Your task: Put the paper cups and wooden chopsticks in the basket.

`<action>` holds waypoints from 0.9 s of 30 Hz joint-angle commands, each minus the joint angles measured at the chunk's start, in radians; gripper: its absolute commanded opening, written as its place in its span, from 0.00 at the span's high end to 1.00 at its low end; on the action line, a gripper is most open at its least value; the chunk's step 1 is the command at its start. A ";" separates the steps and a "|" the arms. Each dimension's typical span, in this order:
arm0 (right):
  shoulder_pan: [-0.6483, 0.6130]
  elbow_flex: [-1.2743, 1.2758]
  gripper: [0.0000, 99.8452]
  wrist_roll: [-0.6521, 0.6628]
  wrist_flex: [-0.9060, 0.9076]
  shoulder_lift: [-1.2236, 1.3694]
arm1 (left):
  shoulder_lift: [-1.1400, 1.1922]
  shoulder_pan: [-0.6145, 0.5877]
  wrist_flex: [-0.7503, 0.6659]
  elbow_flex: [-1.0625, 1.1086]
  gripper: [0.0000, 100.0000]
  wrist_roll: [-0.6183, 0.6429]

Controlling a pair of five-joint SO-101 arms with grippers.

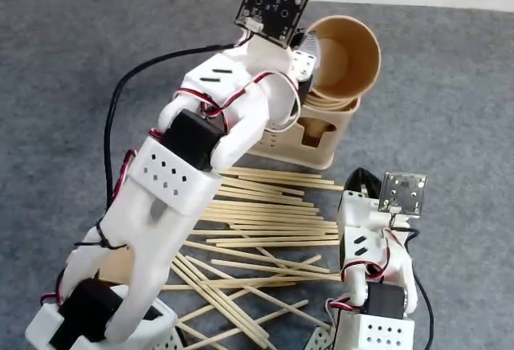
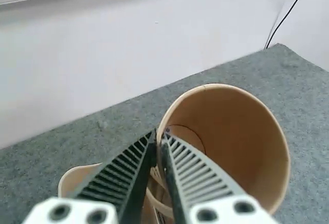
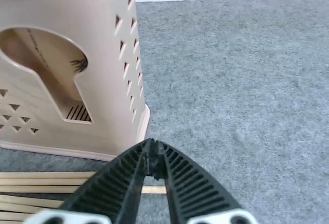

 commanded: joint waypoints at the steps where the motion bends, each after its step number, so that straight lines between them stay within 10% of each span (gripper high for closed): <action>1: -0.008 0.019 0.99 0.011 -0.021 -0.015 | 0.001 0.010 -0.009 -0.045 0.99 0.008; 27: -0.013 0.019 0.99 0.011 -0.021 -0.015 | 0.019 -0.148 0.071 -0.047 0.86 0.011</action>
